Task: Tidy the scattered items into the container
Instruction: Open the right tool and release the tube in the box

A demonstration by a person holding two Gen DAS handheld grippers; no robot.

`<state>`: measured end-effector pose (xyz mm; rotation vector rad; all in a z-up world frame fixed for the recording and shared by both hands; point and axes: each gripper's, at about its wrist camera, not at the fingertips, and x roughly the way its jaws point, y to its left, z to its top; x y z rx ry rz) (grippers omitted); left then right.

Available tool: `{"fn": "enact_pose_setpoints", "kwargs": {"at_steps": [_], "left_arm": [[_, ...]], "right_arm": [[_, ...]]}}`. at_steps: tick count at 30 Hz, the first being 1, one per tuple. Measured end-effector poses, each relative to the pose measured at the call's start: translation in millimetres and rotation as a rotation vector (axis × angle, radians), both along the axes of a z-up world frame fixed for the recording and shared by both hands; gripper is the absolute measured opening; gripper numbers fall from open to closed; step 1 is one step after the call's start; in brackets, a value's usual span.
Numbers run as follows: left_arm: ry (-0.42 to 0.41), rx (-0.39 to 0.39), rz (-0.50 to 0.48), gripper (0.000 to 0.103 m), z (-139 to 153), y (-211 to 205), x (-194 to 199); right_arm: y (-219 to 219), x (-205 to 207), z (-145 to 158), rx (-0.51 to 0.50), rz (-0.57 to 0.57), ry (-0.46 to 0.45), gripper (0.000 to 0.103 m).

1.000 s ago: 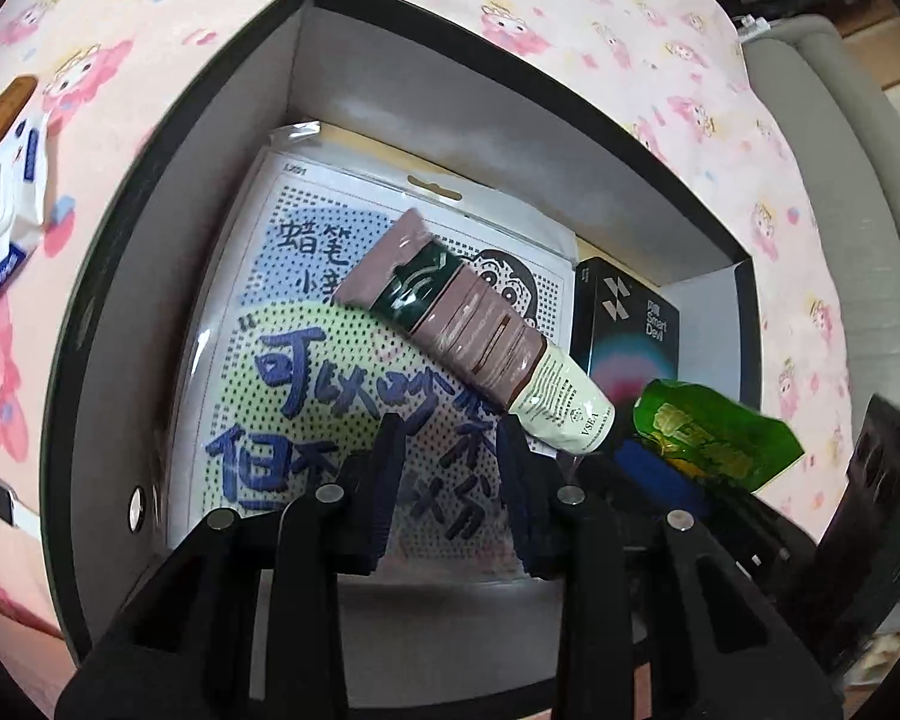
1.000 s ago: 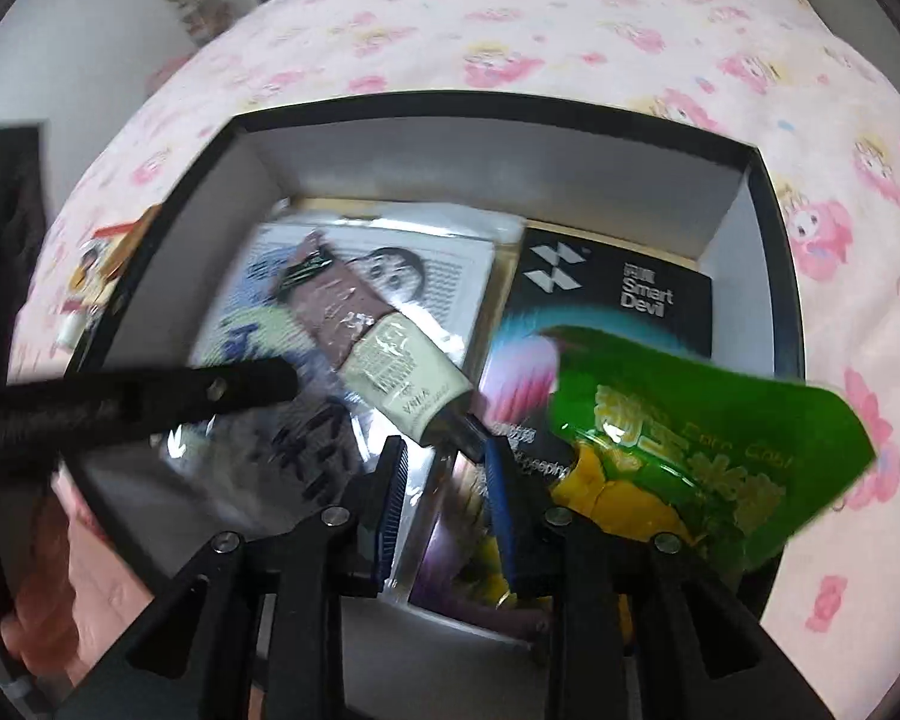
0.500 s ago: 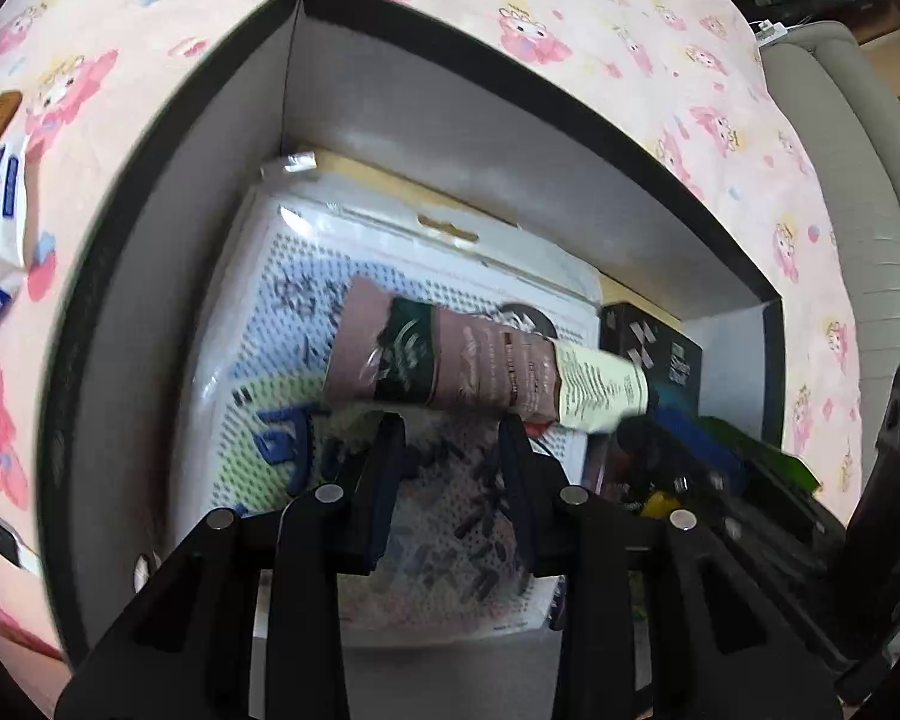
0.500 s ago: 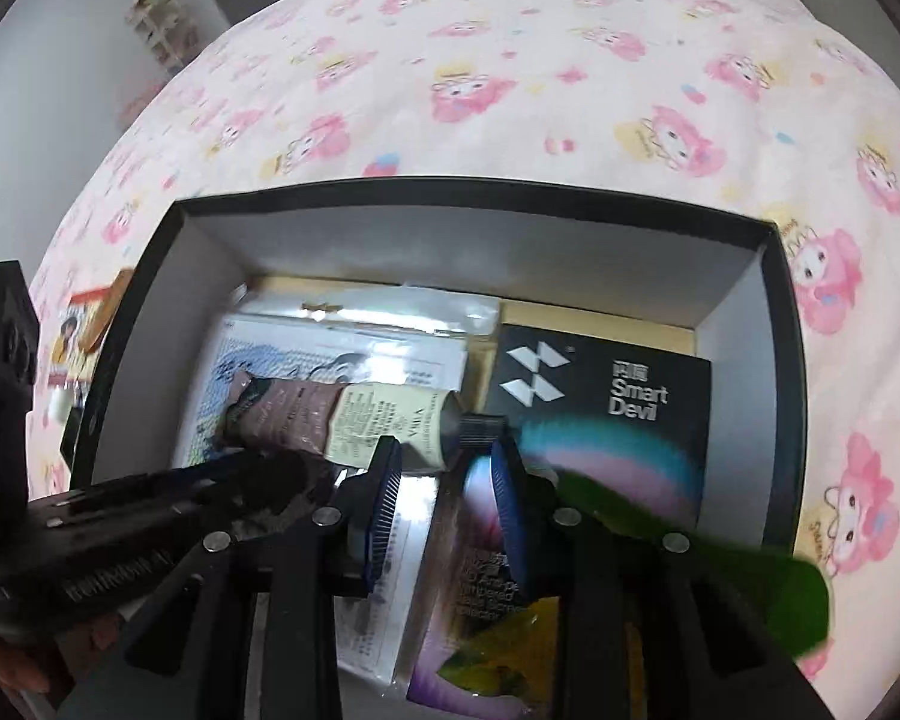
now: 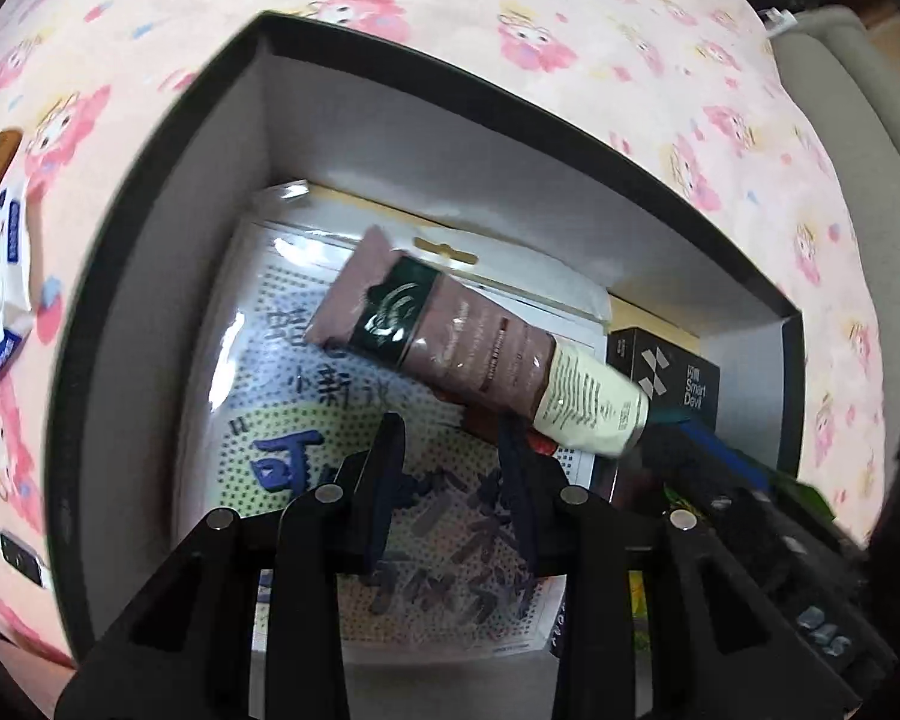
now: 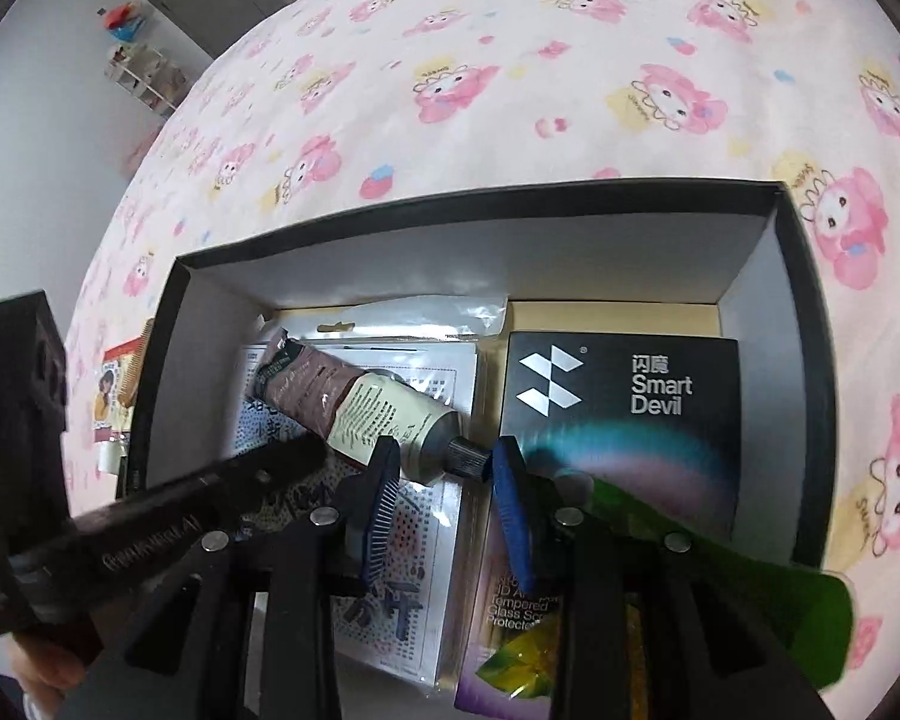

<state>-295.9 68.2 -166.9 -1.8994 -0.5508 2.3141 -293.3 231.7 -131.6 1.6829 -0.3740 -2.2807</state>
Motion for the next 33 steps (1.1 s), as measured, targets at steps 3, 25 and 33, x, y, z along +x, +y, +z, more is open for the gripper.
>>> {"fn": "enact_pose_setpoints", "kwargs": {"at_steps": [3, 25, 33], "left_arm": [[0.000, 0.024, 0.008, 0.032, 0, 0, -6], [0.080, 0.074, 0.039, 0.035, 19, -28, -9], [0.171, 0.050, -0.082, 0.035, 57, -24, 40]], "right_arm": [[-1, 7, 14, 0.045, 0.023, 0.055, 0.028], [-4, -7, -2, 0.135, 0.019, 0.115, 0.030], [6, 38, 40, 0.140, -0.042, 0.198, 0.030]]}}
